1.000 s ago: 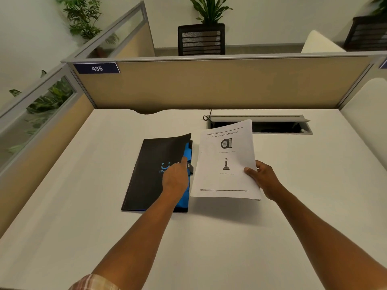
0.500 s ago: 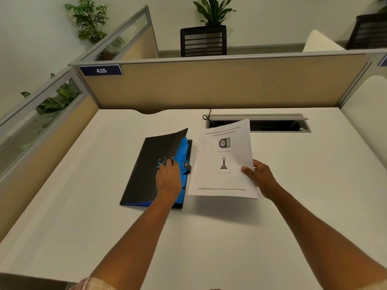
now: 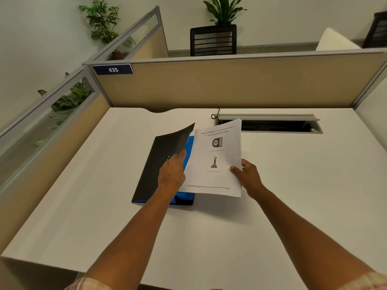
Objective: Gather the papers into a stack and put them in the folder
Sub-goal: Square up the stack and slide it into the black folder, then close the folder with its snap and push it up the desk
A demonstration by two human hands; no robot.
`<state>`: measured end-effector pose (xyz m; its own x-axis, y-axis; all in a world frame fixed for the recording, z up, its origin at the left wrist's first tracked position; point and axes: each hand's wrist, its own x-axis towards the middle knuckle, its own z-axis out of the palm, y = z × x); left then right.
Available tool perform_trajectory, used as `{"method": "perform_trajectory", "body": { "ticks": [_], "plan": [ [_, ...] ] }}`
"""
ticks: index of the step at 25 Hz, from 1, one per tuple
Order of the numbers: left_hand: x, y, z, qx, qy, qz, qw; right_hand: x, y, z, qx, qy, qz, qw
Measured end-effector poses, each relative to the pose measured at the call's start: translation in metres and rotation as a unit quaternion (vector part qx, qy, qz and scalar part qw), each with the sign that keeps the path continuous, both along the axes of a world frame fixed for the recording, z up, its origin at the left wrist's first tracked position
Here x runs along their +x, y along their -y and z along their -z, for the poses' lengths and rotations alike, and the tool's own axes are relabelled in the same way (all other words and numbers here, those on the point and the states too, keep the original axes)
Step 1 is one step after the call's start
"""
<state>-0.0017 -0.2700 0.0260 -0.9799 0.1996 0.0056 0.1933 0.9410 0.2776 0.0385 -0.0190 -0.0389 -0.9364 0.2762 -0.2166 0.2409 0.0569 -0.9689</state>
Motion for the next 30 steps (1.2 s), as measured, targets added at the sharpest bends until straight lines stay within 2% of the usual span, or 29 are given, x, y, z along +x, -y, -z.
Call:
{"method": "perform_trajectory", "body": {
  "ticks": [12,19,26,30],
  "plan": [
    [-0.005,-0.001,-0.017,0.075,0.035,-0.057,0.995,-0.027,0.067,0.001,0.046,0.038,-0.022,0.998],
    [-0.011,0.003,-0.009,0.075,0.061,-0.074,0.993,-0.035,0.085,0.007,0.054,0.050,-0.034,0.997],
    [-0.008,-0.003,-0.005,0.073,0.070,-0.077,0.992,-0.055,0.130,0.005,0.107,0.072,-0.061,0.990],
    [-0.010,-0.001,-0.002,0.057,0.072,-0.073,0.993,-0.068,0.153,0.003,0.138,0.054,-0.061,0.987]
  ]
}}
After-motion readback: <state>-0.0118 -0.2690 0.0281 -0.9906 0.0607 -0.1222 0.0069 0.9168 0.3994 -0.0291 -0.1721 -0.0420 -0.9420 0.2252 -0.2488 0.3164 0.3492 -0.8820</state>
